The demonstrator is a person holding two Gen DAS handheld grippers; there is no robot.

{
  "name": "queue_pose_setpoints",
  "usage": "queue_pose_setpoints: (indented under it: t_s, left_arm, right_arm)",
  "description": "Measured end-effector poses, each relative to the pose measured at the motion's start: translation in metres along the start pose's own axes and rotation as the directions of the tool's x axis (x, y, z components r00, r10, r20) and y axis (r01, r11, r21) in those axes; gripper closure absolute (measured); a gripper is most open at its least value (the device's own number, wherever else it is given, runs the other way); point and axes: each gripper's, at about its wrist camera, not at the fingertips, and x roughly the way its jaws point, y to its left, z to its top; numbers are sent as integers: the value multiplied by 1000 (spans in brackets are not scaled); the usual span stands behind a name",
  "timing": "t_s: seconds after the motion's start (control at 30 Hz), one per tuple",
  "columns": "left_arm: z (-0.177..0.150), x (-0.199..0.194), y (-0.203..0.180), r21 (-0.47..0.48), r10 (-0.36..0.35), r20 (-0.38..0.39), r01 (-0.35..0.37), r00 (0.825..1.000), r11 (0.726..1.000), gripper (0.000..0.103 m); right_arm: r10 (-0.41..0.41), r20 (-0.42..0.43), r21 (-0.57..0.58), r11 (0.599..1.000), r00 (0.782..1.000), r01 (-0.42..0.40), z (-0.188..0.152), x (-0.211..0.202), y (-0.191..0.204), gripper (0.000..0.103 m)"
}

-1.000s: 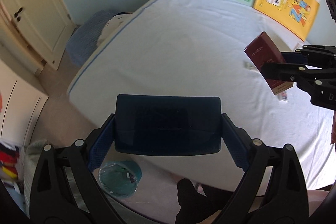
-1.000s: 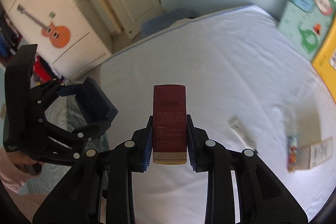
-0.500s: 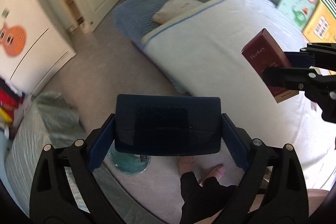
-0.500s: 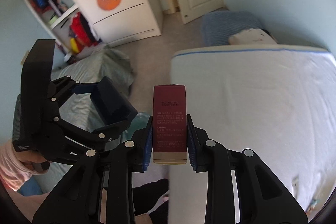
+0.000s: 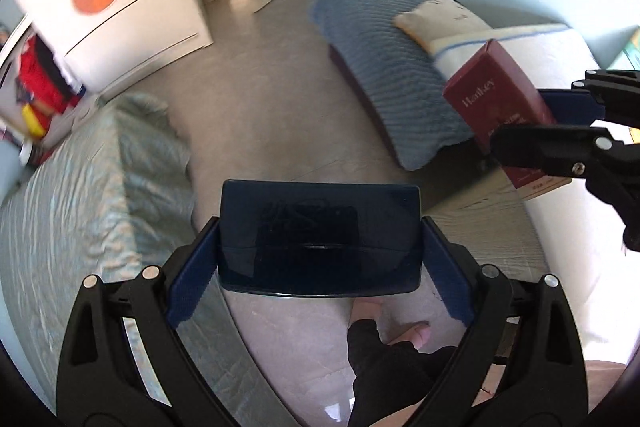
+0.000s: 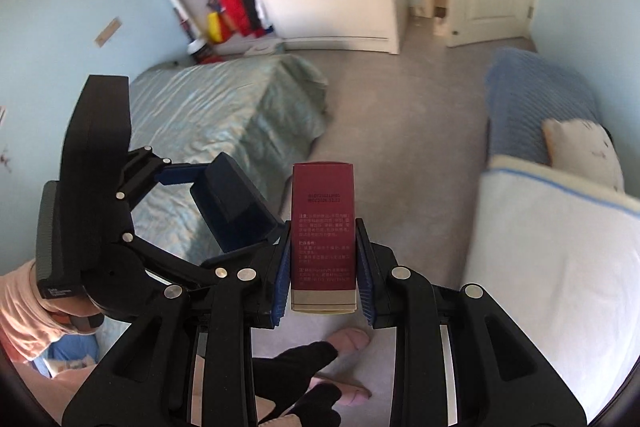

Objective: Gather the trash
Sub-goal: 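Carry both boxes over the teal bin and open both grippers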

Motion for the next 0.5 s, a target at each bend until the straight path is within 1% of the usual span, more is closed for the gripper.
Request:
queue_pose_setpoints:
  t_s: [0.1, 0.33, 0.5]
  left_arm:
    - [-5, 1, 17, -47, 18, -4, -18, 1000, 999, 11]
    - [-17, 2, 51, -145, 46, -19, -48, 999, 988, 11]
    - [-24, -1, 69, -186, 62, -26, -66, 998, 980, 11]
  right_arm:
    - [30, -17, -45, 999, 999, -30, 15, 13, 15, 74]
    - [88, -72, -136, 986, 994, -97, 35, 43, 45, 74]
    - [120, -100, -173, 976, 988, -136, 47, 57, 58, 74]
